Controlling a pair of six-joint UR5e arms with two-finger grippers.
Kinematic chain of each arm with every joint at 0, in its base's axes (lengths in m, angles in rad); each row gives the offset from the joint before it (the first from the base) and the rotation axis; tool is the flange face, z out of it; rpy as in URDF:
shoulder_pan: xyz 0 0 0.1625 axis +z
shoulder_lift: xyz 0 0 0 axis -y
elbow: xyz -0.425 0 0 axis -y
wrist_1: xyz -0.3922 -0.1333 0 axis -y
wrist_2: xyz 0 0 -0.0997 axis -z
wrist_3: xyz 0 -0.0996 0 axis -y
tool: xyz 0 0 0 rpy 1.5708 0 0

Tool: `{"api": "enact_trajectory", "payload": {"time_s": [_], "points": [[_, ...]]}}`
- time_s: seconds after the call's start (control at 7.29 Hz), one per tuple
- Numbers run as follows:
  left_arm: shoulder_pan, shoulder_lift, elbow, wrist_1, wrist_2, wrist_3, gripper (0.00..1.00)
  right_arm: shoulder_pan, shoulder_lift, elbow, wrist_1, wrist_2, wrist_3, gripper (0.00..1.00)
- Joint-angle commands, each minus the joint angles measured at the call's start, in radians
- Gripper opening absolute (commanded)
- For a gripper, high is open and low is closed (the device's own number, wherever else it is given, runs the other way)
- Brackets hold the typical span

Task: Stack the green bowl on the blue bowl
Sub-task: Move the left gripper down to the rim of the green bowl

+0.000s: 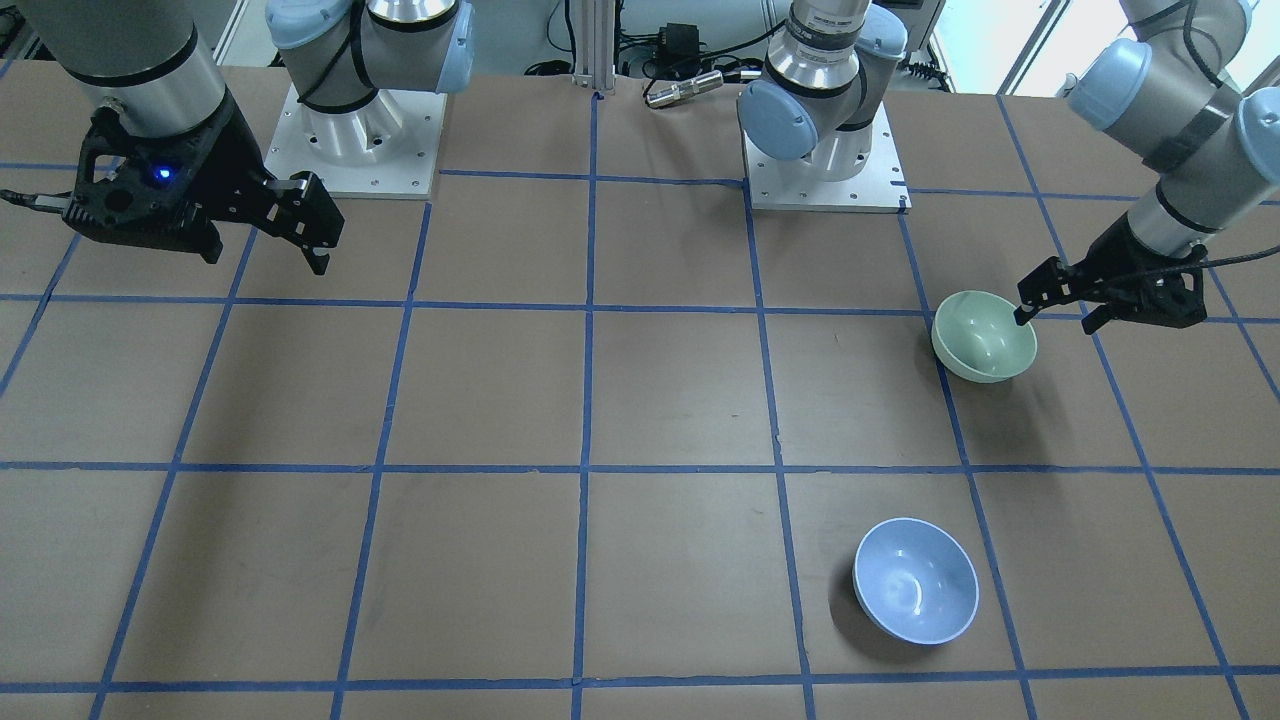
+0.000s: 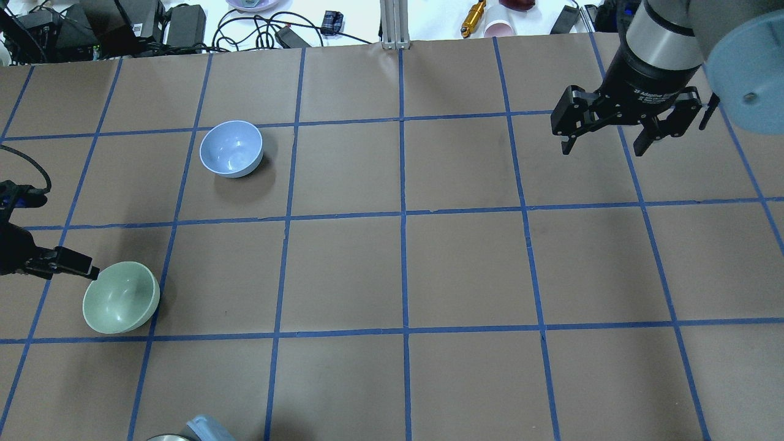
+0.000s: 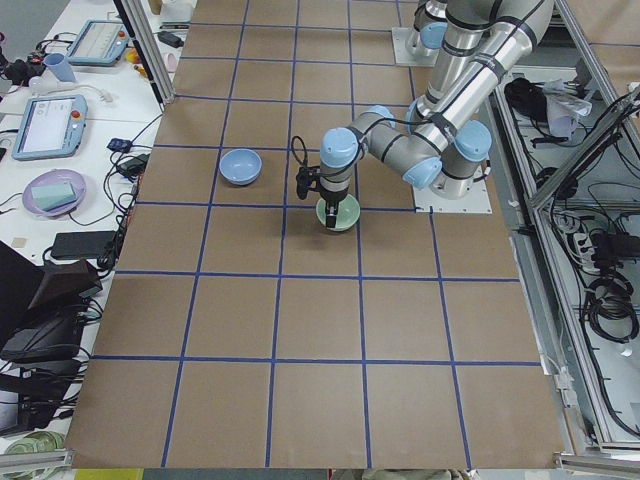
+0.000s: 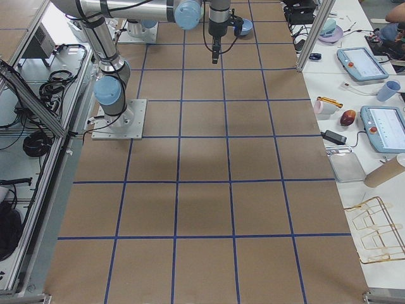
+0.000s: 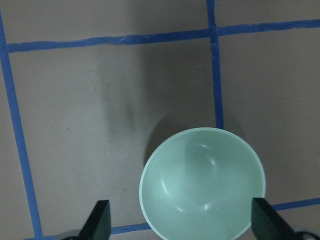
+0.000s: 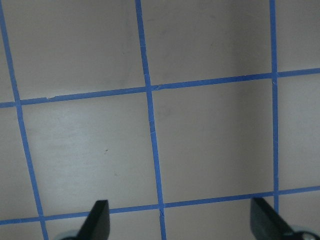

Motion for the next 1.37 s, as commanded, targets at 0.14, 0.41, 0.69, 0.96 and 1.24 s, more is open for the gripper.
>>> {"api": "enact_trajectory", "payload": {"time_s": [0.14, 0.41, 0.69, 0.96, 1.24], "points": [[0.046, -0.063, -0.076, 0.123, -0.002, 0.039, 1.00, 0.000, 0.000, 0.000, 0.000, 0.000, 0.000, 1.00], [0.054, -0.096, -0.079, 0.123, -0.001, 0.044, 0.99, 0.000, 0.000, 0.001, 0.000, 0.000, 0.000, 1.00], [0.054, -0.131, -0.076, 0.123, 0.001, 0.041, 0.98, 0.000, 0.000, 0.000, 0.000, 0.000, 0.000, 1.00], [0.052, -0.150, -0.076, 0.123, -0.002, 0.038, 0.98, 0.000, 0.000, 0.000, 0.000, 0.000, 0.000, 1.00], [0.046, -0.150, -0.074, 0.123, 0.001, 0.035, 0.94, 0.000, 0.000, 0.000, 0.000, 0.000, 0.000, 1.00]]}}
